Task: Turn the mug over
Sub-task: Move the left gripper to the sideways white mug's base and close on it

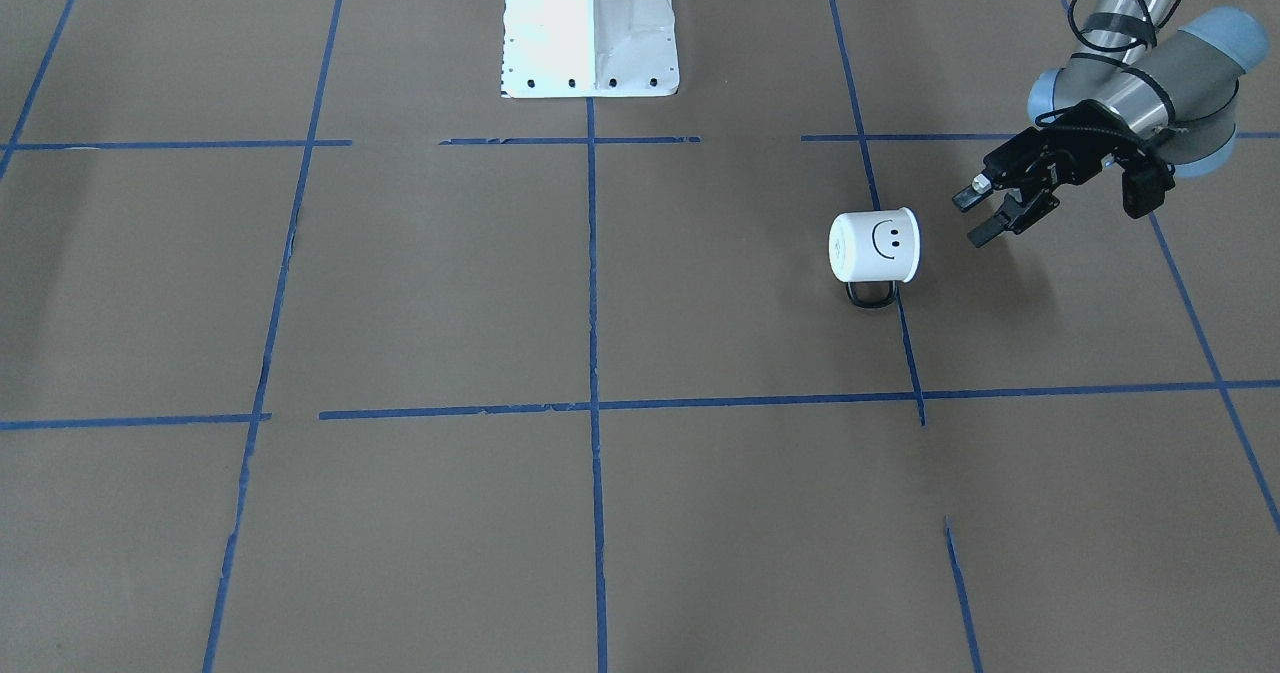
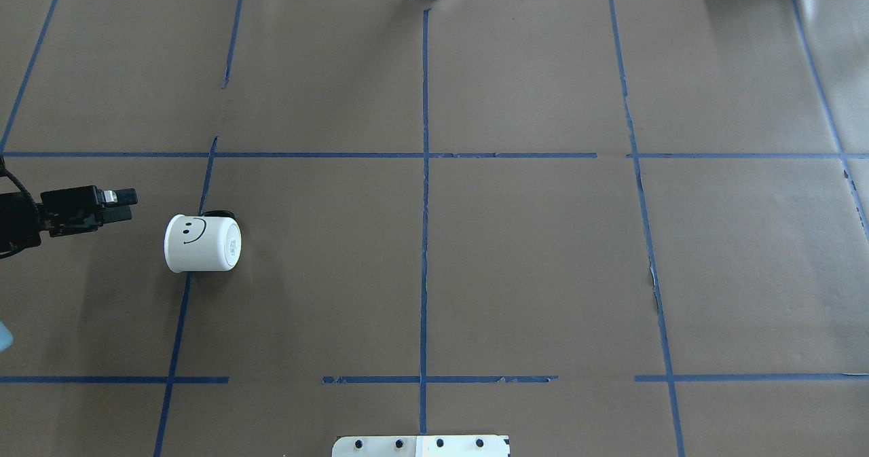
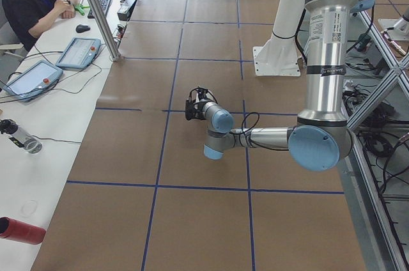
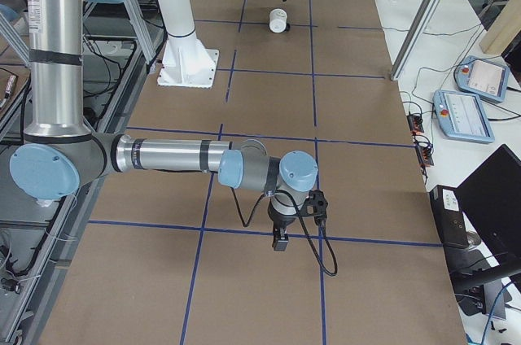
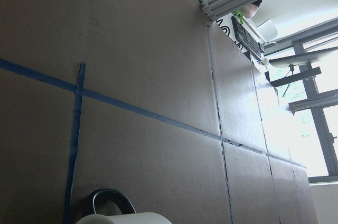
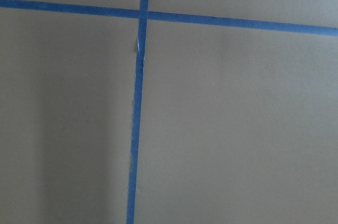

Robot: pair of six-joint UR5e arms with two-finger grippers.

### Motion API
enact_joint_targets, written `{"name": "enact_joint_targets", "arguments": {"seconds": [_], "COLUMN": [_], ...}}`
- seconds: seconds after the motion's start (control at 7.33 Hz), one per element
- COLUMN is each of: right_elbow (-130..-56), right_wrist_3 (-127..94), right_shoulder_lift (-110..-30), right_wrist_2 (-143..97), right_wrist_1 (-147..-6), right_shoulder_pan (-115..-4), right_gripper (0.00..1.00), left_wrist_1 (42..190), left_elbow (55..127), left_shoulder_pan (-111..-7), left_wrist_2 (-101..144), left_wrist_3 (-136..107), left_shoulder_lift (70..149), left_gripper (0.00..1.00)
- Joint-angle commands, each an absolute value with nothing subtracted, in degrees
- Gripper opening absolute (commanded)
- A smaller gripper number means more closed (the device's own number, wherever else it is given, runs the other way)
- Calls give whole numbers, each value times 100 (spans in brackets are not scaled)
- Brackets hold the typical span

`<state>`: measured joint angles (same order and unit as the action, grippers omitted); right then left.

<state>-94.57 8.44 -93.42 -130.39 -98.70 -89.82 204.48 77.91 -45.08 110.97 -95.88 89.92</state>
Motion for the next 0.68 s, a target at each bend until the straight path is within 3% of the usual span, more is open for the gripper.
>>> {"name": "enact_joint_targets", "arguments": {"seconds": [0.0, 0.14, 0.55], "right_elbow": [-9457, -9457, -9457], "right_wrist_3": [844, 844, 844], "right_shoulder_lift": [-9343, -9343, -9343], "right_wrist_2": [-13043, -13043, -13034], "right_wrist_1": [-9870, -9870, -9870], "right_shoulder_pan": [-8982, -8982, -8982], "right_gripper": [100, 100, 100], "left_wrist_1": [20637, 20654, 20654], "left_elbow": [7576, 7567, 7428], "left_shoulder_pan": [-4202, -4123, -4008], "left_wrist_2": [10925, 10925, 10916], "left_wrist_3": [-9659, -9668, -9650], "left_shoulder_lift": [9158, 9219, 9246], "left_gripper": [78, 67, 64]}}
